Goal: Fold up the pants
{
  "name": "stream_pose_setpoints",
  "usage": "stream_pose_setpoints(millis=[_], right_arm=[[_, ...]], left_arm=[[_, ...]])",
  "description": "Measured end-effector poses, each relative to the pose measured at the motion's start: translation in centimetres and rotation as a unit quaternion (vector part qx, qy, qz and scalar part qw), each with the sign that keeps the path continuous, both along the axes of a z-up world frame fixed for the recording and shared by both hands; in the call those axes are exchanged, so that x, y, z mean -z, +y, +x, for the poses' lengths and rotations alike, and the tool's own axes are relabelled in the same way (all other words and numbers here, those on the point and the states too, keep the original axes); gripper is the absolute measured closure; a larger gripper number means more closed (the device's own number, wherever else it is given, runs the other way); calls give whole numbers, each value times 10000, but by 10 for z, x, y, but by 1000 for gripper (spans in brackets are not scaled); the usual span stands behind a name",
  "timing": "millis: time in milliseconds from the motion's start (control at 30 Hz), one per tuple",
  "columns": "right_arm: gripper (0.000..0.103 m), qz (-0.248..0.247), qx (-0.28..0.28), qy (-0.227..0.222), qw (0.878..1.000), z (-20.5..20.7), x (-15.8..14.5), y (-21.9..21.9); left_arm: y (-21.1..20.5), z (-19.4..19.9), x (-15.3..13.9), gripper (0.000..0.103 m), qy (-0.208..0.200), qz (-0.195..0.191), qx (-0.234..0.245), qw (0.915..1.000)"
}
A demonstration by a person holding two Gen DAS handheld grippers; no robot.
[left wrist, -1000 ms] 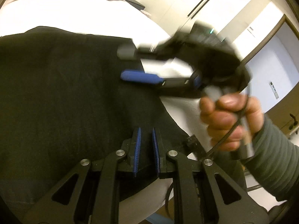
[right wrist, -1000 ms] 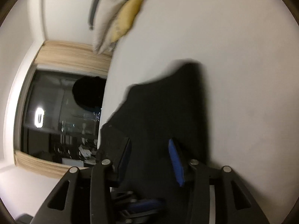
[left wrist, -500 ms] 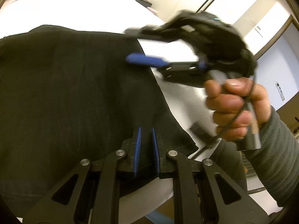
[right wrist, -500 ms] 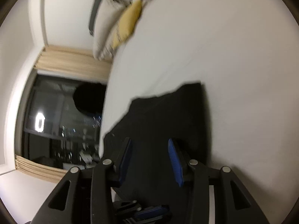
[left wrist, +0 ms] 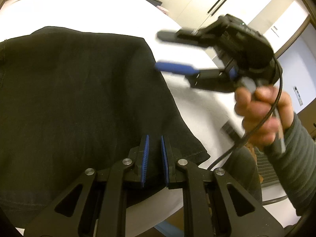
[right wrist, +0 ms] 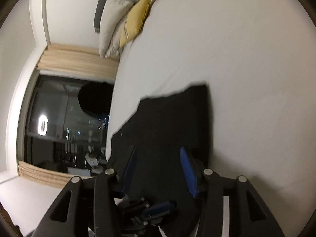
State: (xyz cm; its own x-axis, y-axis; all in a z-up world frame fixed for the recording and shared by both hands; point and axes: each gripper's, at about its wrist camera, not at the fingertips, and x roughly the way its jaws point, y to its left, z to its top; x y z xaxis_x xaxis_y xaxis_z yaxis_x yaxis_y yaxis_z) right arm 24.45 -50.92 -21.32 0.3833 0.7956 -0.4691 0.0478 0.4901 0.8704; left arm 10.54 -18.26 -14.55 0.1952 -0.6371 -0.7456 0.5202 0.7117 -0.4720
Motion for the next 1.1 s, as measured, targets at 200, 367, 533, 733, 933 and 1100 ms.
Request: stream_pose_setpoints(millis=[200,367,533,733,933,1100], right_arm=[[78,-219,803,390,9958,-2,21,-26],[58,-39,615,-189,9979,-42,-21,-27],[55,342,70,-245,9991,-84,-12,5],[77,281,202,147,9993,-103,32,3],[55,-162,348,-124,9992,-108,-12,-8],[38,140,9,-657,9977,-70,-46,43]], left_arm=[[2,-5,-6,91,-9,116,-49,9999],[29,-9,-40,91,-271,70,-308,9991],[81,12,-37,91,-221,321,-1088,9933],[104,16,-13,91,179,316,-1382,9897],[113,9,-21,91,153,192,-1498,9884],[146,-7,-59,91,-294,252,-2033,9784]])
